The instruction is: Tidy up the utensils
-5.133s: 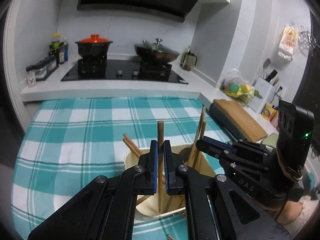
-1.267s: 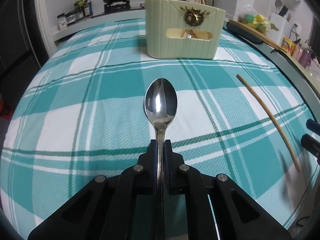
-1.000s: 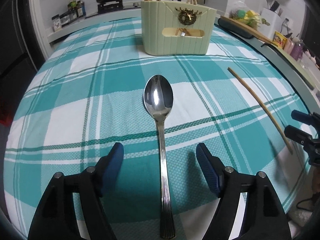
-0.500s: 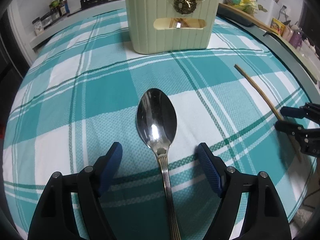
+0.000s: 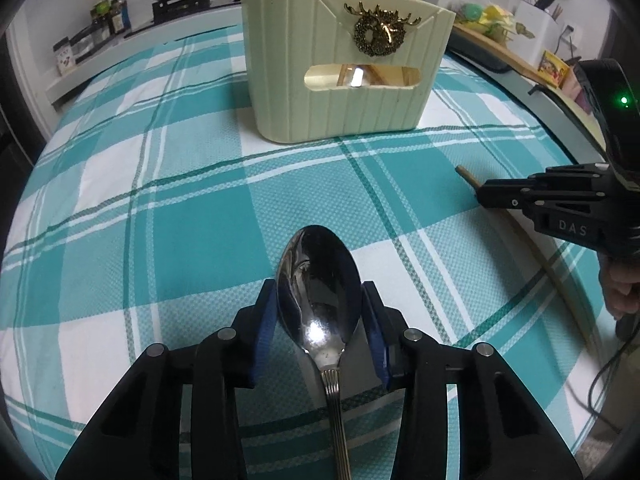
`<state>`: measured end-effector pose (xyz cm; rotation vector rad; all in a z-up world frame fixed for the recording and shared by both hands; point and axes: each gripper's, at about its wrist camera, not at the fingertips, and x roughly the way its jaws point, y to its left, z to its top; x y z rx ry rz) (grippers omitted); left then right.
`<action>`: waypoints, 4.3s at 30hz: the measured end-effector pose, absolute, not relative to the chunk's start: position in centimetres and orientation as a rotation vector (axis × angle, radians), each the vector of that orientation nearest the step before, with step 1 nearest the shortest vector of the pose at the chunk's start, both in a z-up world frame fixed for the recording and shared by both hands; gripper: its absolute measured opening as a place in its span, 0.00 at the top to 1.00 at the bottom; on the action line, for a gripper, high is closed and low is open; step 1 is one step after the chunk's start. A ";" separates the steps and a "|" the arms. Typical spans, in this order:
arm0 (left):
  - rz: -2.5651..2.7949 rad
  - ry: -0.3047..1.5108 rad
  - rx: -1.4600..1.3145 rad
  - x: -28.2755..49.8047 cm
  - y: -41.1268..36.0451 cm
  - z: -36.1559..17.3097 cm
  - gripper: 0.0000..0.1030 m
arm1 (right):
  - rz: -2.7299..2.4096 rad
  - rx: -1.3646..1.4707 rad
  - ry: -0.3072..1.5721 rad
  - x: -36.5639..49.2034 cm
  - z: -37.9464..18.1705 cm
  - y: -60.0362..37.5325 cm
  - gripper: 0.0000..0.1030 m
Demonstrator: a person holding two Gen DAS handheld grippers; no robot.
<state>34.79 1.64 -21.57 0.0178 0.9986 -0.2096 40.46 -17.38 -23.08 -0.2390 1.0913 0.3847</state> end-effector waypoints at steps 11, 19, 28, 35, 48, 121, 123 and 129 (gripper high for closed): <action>-0.218 0.769 -0.030 30.3 3.1 -13.5 0.60 | 0.453 0.044 0.864 36.4 -15.2 -20.3 0.93; -0.230 0.640 -0.069 26.7 3.8 -9.3 0.60 | 0.471 0.053 0.666 31.1 -8.9 -20.5 0.93; -0.261 0.580 -0.100 24.9 3.9 -6.3 0.60 | 0.449 0.070 0.455 26.8 -5.3 -21.2 0.93; -0.283 0.572 -0.114 24.3 3.7 -5.1 0.60 | 0.434 0.070 0.384 25.8 -4.4 -21.5 0.93; -0.305 0.592 -0.180 26.3 5.0 -3.8 0.60 | 0.435 0.033 0.401 26.7 -4.7 -20.6 0.93; 0.125 0.496 -0.016 27.0 1.8 -1.0 0.00 | 0.353 0.056 0.373 31.0 -0.5 -19.9 0.00; 0.140 0.521 -0.007 26.3 1.7 -1.6 0.00 | 0.359 0.075 0.407 29.8 -1.2 -20.2 0.00; 0.153 0.571 -0.016 24.5 1.7 -2.6 0.00 | 0.295 0.010 0.475 26.8 -1.6 -19.4 0.00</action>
